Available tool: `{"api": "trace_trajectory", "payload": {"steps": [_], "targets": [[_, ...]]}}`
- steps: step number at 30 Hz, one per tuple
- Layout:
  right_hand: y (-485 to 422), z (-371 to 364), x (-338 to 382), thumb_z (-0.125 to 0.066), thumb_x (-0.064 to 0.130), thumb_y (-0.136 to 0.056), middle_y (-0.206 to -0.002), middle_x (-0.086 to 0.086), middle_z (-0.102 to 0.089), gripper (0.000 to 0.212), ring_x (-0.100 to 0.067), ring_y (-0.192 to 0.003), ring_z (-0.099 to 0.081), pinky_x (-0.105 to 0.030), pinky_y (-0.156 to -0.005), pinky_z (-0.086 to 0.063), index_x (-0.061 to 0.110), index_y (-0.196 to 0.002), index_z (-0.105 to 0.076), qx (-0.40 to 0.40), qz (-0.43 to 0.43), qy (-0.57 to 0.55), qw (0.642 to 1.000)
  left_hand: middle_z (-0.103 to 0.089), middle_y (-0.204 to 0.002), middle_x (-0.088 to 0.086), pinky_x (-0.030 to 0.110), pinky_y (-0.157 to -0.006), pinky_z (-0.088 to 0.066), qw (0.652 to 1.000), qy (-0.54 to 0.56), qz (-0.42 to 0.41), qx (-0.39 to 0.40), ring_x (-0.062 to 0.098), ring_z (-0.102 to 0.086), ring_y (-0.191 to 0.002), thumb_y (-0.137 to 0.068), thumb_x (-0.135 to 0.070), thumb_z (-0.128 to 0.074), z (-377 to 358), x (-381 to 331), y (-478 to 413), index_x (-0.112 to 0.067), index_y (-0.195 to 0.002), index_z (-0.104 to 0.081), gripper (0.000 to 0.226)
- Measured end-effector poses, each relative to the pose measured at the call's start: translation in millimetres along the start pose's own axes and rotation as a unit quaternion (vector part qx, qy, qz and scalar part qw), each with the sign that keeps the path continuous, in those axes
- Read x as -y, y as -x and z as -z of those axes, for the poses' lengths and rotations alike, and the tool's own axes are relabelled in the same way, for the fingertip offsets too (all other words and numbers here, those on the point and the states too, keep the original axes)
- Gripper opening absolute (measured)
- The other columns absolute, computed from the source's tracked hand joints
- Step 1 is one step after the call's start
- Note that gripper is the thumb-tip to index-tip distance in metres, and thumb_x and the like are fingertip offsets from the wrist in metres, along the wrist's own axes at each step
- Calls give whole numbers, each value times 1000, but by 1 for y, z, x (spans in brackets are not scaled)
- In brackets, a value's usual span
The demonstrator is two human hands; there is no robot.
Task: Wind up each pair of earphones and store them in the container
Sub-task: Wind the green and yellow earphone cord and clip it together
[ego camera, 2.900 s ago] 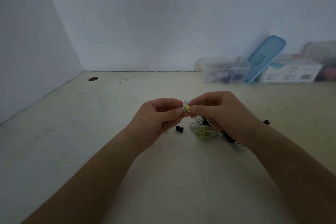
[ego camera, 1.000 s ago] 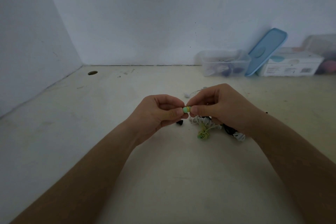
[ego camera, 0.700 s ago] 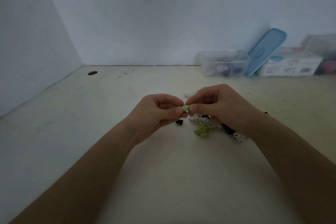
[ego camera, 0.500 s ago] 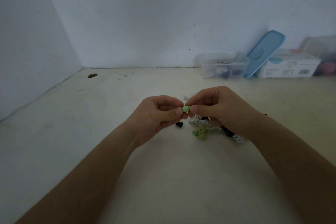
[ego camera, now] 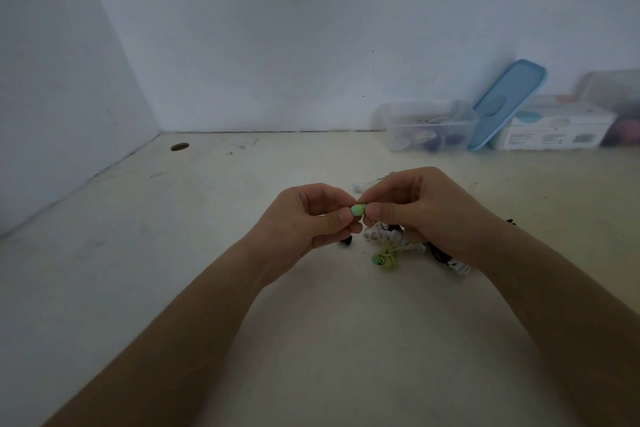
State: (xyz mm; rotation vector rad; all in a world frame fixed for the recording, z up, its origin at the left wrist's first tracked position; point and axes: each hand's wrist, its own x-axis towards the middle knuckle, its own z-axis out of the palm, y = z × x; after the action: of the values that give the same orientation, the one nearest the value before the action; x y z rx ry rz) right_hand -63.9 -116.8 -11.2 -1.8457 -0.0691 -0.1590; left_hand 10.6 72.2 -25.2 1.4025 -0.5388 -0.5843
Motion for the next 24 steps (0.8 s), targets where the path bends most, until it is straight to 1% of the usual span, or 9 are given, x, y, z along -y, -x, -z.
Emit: {"api": "trace_trajectory", "payload": {"steps": [2,7,10,12,14,17,18,21,24], "targets": [[1,0,2,-71,1,-86,-73,-10,-72,12,1,-41,-53,-6,-42,-36,-1,-97,-73,-11,9,-7,1000,-73,-92,17,26,-76,-59,1000,13,0,3,23,-72,-84,-74,-9,-71,0,-1,0,-9,-89,-74,15],[0,1,2,-74,6,-84,-77,-13,-74,10,0,-39,-51,-10,-39,-35,4,-94,-73,-25,-8,-3,1000,-74,-91,17,23,-75,-59,1000,27,1,-4,20,-72,-83,-76,-9,-68,0,-2,0,-2,-97,-72,22],[1,0,3,-72,1,-85,-78,-15,-73,10,0,-40,-54,-7,-41,-36,-1,-95,-72,-21,3,-20,1000,-73,-91,18,23,-74,-58,999,32,1,-6,20,-71,-82,-76,-9,-69,-1,-1,0,-4,-94,-74,19],[0,-1,2,-70,0,-87,-77,-13,-73,9,-1,-43,-55,-7,-42,-38,0,-95,-72,-19,8,-30,999,-73,-90,17,24,-75,-59,999,41,-2,-1,20,-71,-80,-76,-8,-69,-1,-1,0,-7,-89,-76,14],[-1,-3,-1,-71,4,-87,-77,-11,-74,8,-6,-48,-54,-11,-42,-37,5,-94,-74,-15,6,-32,999,-74,-89,16,24,-75,-59,999,47,-4,3,20,-71,-80,-75,-8,-69,-2,-1,0,-11,-83,-78,12],[-2,-5,-4,-73,10,-86,-78,-9,-76,7,-24,-57,-45,-20,-40,-33,11,-92,-76,-12,-7,-31,999,-74,-86,15,23,-74,-59,999,46,-8,0,19,-71,-77,-74,-8,-69,-1,-1,0,-13,-79,-78,12],[-2,-5,-5,-73,11,-86,-78,-9,-76,7,-23,-57,-46,-20,-40,-33,11,-92,-76,-13,-9,-34,999,-74,-86,15,23,-74,-59,999,47,-9,-1,19,-71,-77,-74,-8,-69,-1,-1,0,-12,-80,-78,12],[-3,-5,-4,-74,12,-85,-81,-12,-76,7,-14,-52,-50,-17,-40,-35,9,-92,-75,-26,-4,-40,999,-74,-88,17,23,-74,-59,998,58,-12,-7,20,-71,-79,-75,-7,-68,-1,-2,0,-7,-87,-76,15],[-2,-2,-2,-72,5,-86,-81,-17,-74,9,-3,-46,-53,-11,-41,-37,1,-95,-73,-36,10,-54,998,-74,-90,15,22,-74,-58,998,57,-16,-11,19,-72,-80,-76,-9,-68,-3,-3,0,-9,-87,-77,15]]}}
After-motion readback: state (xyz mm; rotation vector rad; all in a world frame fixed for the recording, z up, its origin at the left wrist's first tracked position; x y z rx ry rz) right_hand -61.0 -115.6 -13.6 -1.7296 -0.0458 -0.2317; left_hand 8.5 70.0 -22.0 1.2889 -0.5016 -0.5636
